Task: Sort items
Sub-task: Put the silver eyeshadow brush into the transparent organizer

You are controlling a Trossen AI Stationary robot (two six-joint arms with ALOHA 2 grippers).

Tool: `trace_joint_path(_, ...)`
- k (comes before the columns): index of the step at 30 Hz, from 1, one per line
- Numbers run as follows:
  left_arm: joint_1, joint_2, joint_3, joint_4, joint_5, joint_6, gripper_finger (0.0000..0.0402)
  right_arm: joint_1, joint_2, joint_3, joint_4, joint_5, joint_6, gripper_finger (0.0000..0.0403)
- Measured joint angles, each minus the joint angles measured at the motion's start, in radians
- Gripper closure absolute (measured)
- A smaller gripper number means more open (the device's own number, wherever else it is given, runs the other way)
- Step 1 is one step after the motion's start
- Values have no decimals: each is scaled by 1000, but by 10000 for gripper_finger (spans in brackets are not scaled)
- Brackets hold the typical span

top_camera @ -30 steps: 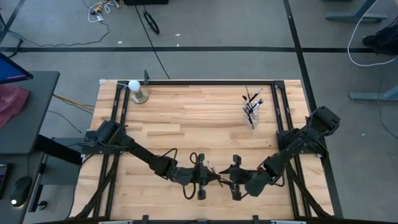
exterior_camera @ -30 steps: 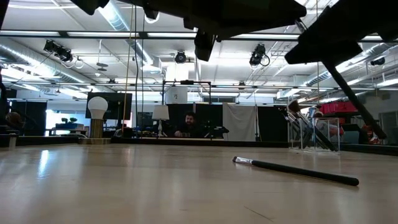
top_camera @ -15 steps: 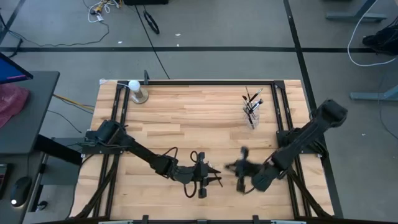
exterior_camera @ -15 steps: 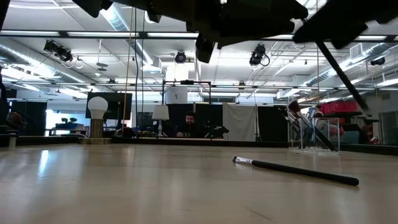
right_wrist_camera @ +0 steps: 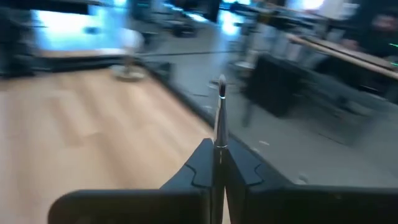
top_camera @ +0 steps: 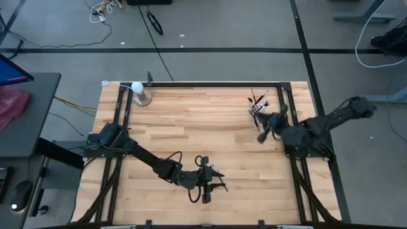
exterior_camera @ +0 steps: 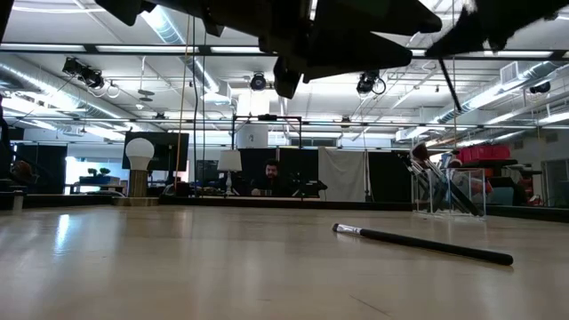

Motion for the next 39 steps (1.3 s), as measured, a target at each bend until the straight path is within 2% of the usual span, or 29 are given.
trace_joint_path(3, 0, 0, 0, 0, 0, 0, 245, -139, -85, -111, 58, 1, -40, 390)
trace_joint_path(5, 0, 0, 0, 0, 0, 0, 245, -232, -133, -188, 161, -16, -82, 390)
trace_joint_path(12, 1, 0, 0, -4, -5, 0, 246, -516, -178, -407, 597, -253, -297, 390)
trace_joint_path(15, 1, 0, 0, -8, -7, -1, 246, -609, -178, -444, 640, -333, -301, 390)
trace_joint_path(19, 3, 0, 0, -9, -7, -5, 246, -703, -175, -473, 636, -391, -230, 390)
trace_joint_path(24, 5, 0, 0, -9, -7, -20, 246, -767, -158, -483, 631, -495, -175, 390)
trace_joint_path(35, 5, 0, 0, -9, -8, -20, 246, -804, -91, -484, 573, -499, -58, 359)
trace_joint_path(39, 5, 0, 0, -9, -7, -19, 246, -804, -81, -484, 552, -537, -56, 345)
